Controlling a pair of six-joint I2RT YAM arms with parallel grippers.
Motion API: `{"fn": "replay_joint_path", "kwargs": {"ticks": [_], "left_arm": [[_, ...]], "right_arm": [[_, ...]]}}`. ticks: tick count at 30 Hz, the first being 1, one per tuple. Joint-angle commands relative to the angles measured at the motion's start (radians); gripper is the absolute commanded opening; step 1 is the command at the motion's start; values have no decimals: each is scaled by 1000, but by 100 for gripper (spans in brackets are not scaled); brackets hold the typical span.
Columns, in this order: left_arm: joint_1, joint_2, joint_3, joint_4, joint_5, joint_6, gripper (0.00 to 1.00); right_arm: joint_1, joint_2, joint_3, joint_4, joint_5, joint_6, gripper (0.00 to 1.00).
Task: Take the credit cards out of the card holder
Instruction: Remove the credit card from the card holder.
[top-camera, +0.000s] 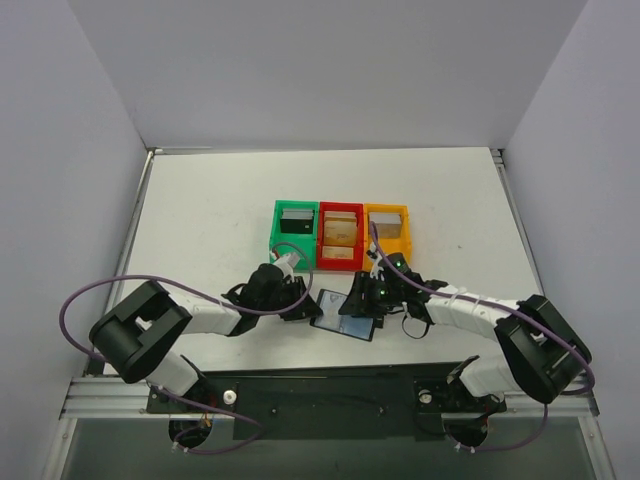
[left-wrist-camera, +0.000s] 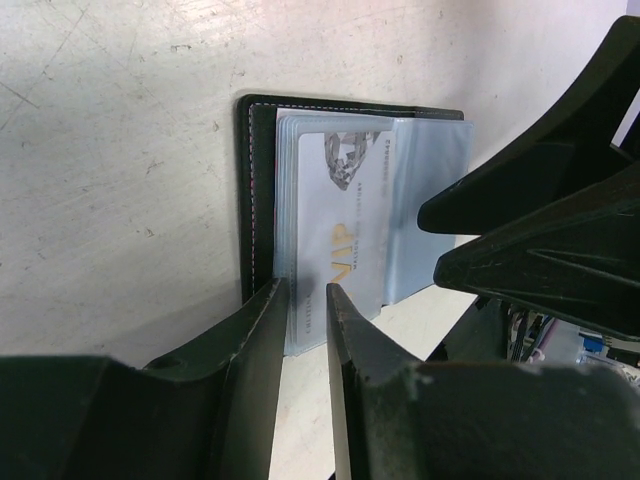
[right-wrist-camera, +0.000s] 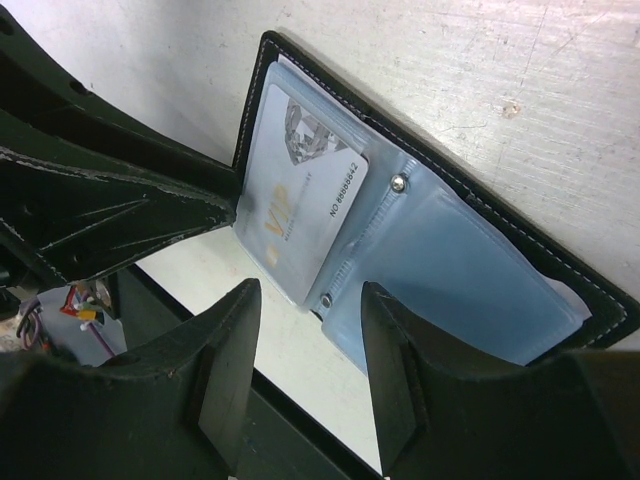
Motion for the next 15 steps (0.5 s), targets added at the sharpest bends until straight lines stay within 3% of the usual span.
{"fn": "replay_joint_path", "kwargs": {"ticks": [1,9,15], "left_arm": [[-1,23,21,59,7,-3,31],[-5,48,-24,111,-1,-31,25],[-14,40,-52,117,-33,-45,21]], "right_arm": [[-5,17,20,50,-31,16,41],[-5,43,8,85,-24,43,39],[-7,67,-3,85,1,54,32]]}}
